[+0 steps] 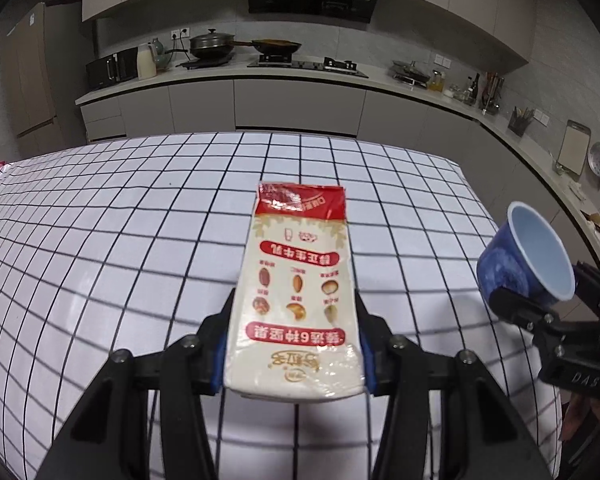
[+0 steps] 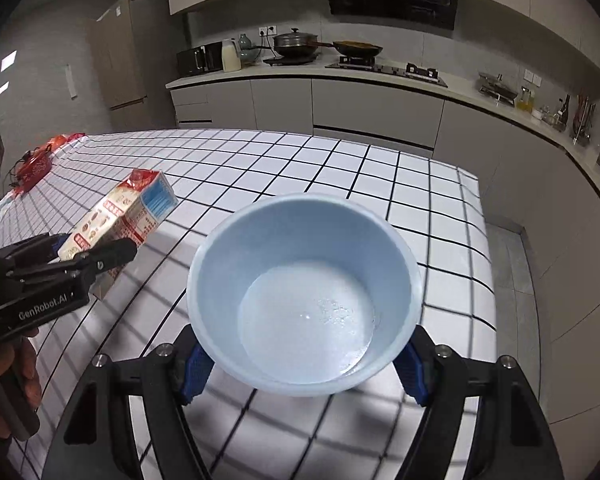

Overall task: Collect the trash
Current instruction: 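Carry the milk carton and blue bowl over the black bin with both tools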

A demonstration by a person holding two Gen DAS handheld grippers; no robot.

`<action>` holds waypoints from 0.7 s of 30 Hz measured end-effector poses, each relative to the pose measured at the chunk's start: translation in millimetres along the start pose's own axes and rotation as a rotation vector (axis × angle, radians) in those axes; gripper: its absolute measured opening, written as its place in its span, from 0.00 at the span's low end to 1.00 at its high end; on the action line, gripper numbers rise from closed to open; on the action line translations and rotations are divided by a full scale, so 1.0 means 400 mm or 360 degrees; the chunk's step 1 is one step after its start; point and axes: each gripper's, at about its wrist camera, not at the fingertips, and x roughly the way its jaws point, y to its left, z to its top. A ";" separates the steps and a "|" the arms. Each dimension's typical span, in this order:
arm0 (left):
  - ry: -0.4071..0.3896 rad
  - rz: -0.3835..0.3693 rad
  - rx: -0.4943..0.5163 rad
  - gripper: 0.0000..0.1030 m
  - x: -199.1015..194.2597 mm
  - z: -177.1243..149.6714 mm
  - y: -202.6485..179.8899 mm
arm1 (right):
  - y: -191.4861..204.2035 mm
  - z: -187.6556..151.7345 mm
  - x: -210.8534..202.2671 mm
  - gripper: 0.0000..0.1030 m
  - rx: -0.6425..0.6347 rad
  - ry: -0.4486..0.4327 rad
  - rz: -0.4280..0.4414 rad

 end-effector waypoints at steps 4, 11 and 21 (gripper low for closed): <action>-0.0014 -0.0006 -0.0008 0.50 -0.045 -0.039 -0.029 | -0.003 -0.036 -0.082 0.75 -0.0014 -0.0036 0.0004; -0.0036 -0.0027 -0.0061 0.49 -0.127 -0.098 -0.087 | -0.018 -0.113 -0.204 0.75 -0.0013 -0.0069 0.0031; -0.0057 -0.0059 -0.0040 0.50 -0.228 -0.176 -0.205 | -0.077 -0.226 -0.346 0.75 -0.0015 -0.0074 0.0040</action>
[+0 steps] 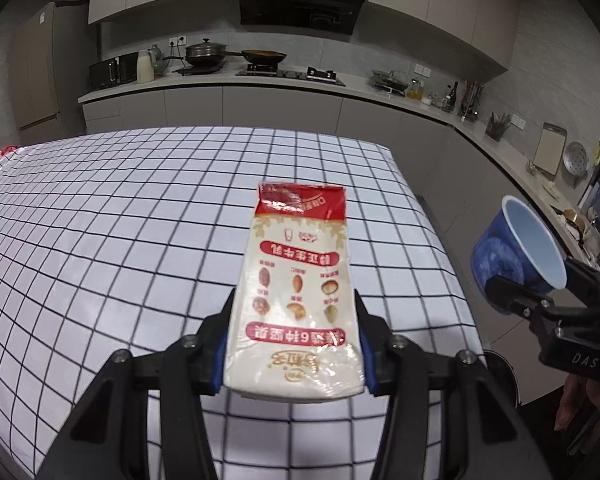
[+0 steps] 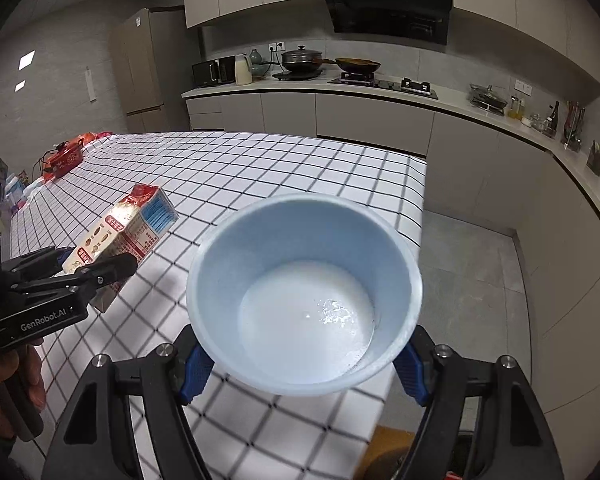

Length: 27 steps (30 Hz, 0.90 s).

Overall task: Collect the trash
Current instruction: 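Carry the milk carton and blue bowl over the black bin with both tools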

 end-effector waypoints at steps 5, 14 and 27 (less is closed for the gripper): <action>0.0007 -0.0046 0.0025 0.50 -0.024 -0.037 -0.077 | -0.057 -0.053 -0.071 0.75 0.0027 -0.0006 -0.0031; 0.0055 -0.0181 0.0155 0.50 -0.020 -0.087 -0.256 | -0.217 -0.169 -0.183 0.75 0.0137 0.0020 -0.0157; 0.0109 -0.0358 0.0330 0.49 -0.020 -0.156 -0.501 | -0.408 -0.327 -0.305 0.75 0.0250 0.0085 -0.0314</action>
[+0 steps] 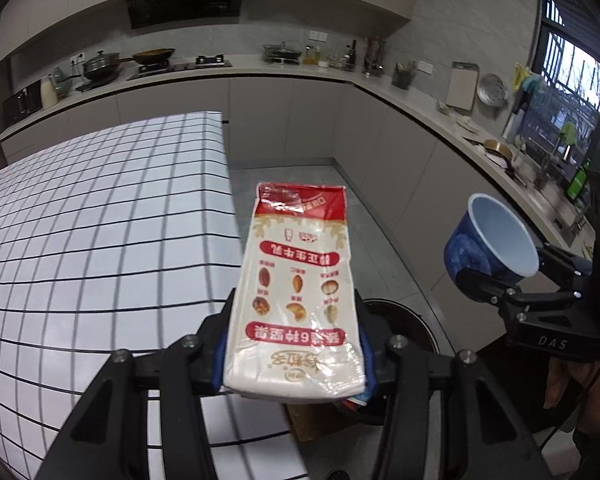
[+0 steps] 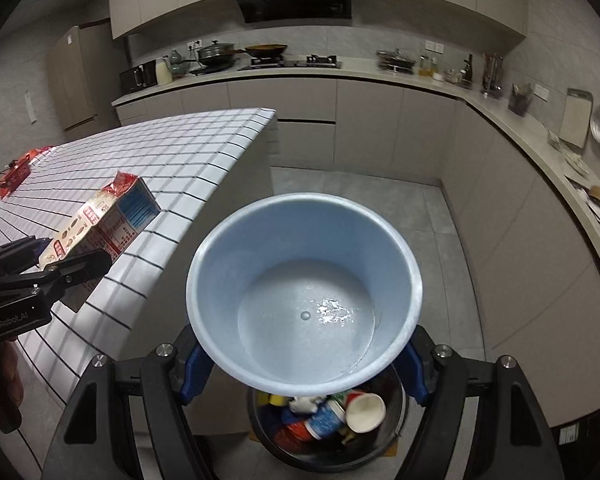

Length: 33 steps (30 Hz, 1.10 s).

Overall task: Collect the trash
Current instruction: 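Carry the milk carton and blue bowl over the black bin with both tools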

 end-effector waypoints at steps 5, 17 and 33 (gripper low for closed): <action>0.0014 -0.0038 0.0029 0.49 0.018 -0.014 -0.072 | -0.057 -0.045 -0.006 0.75 0.0021 0.0031 -0.0021; 0.0173 -0.0041 0.0040 0.49 0.125 -0.111 -0.182 | -0.164 -0.158 0.048 0.75 -0.0022 0.0156 -0.0007; 0.0512 -0.0038 0.0018 0.50 0.308 -0.278 -0.234 | -0.195 -0.345 0.256 0.75 -0.0250 0.0469 0.0105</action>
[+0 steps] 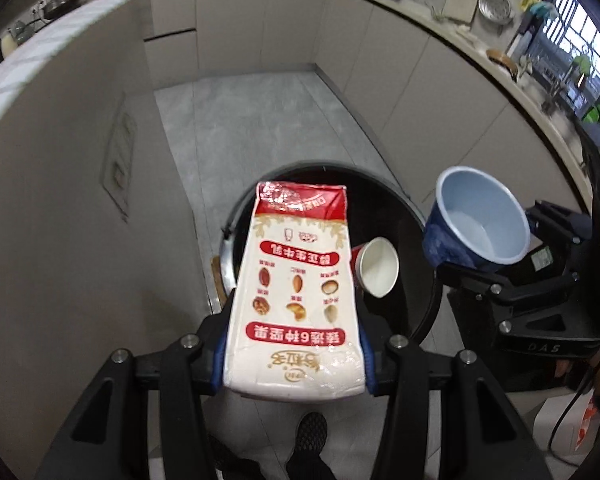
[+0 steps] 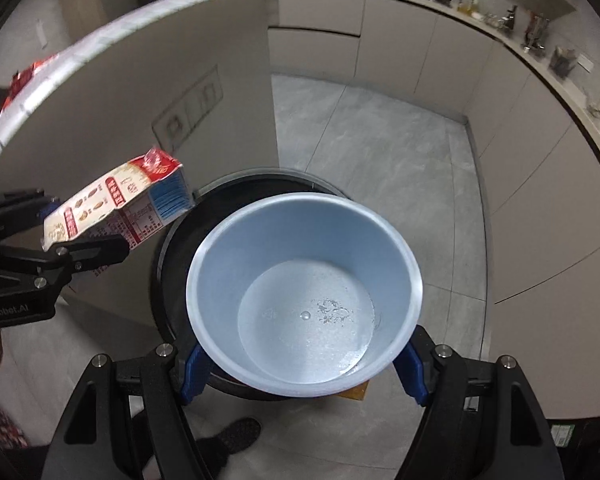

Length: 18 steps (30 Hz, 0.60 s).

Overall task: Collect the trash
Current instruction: 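Carry the milk carton and blue bowl over the black bin with both tools, then open both tools to drop the carton and bowl into the bin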

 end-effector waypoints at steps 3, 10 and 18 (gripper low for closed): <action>0.0077 -0.0016 0.0036 0.50 0.046 -0.003 -0.008 | 0.003 -0.008 0.043 0.75 -0.0110 0.0057 -0.0012; 0.0126 0.0015 0.0007 0.70 0.077 0.013 0.006 | 0.016 0.009 0.111 1.00 -0.0436 0.0113 -0.0104; 0.0069 0.0105 -0.0046 0.72 0.065 0.010 0.019 | -0.072 0.037 0.096 1.00 -0.0242 0.0086 -0.0095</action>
